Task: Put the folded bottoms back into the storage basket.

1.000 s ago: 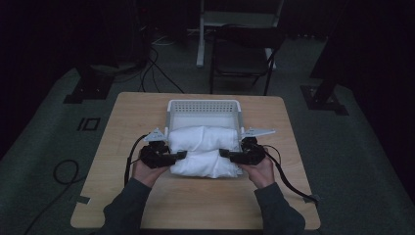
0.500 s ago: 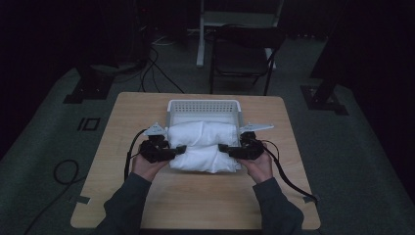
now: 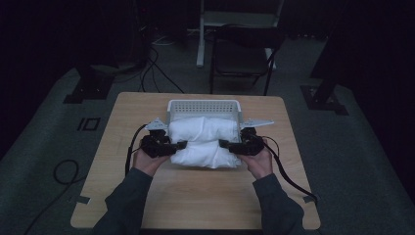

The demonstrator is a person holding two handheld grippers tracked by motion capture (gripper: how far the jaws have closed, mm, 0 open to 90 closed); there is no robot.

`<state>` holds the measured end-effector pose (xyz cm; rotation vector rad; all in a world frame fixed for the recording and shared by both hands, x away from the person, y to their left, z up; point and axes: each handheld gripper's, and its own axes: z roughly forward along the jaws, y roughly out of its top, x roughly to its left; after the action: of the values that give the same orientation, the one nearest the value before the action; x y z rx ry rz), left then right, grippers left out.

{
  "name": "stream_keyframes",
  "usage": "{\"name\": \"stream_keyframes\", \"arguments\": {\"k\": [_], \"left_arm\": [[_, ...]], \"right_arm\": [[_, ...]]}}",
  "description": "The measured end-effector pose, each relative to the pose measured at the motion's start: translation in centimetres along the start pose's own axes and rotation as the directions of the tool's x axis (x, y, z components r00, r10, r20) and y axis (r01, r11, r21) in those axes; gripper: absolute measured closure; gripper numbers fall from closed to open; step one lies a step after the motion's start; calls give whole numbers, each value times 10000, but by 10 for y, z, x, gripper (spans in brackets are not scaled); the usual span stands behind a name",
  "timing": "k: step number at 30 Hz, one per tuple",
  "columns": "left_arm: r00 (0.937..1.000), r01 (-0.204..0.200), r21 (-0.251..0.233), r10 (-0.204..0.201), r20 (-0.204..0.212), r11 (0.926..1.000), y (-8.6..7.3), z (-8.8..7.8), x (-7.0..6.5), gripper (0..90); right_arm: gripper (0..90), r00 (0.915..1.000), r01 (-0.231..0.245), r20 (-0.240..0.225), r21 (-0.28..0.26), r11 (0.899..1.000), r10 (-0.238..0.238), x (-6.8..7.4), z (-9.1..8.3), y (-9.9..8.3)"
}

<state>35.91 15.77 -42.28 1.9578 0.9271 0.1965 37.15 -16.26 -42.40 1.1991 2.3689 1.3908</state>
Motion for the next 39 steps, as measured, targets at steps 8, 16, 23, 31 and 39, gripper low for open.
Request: {"name": "stream_keyframes", "arguments": {"k": [8,16,23,31,39], "left_arm": [[9999,-36,-66,35,-105,10000,9,-1,3,586],[9999,-78,-115,76,-155,9999,18,-1,7,586],[9997,-88,-117,85,-231,9999,26,4,11,586],[9995,-15,-50,13,-327,10000,33,10,15,587],[9993,77,-61,-79,-372,10000,41,14,21,587]], "right_arm": [[550,10000,-24,-12,-96,10000,24,-2,1,9],[550,10000,-37,27,-175,9998,37,-6,1,18],[550,9998,-195,33,-253,9995,196,-12,4,23],[551,9990,-423,107,-250,9988,426,-21,8,27],[551,9983,-549,197,-249,9982,554,-26,11,36]]}}
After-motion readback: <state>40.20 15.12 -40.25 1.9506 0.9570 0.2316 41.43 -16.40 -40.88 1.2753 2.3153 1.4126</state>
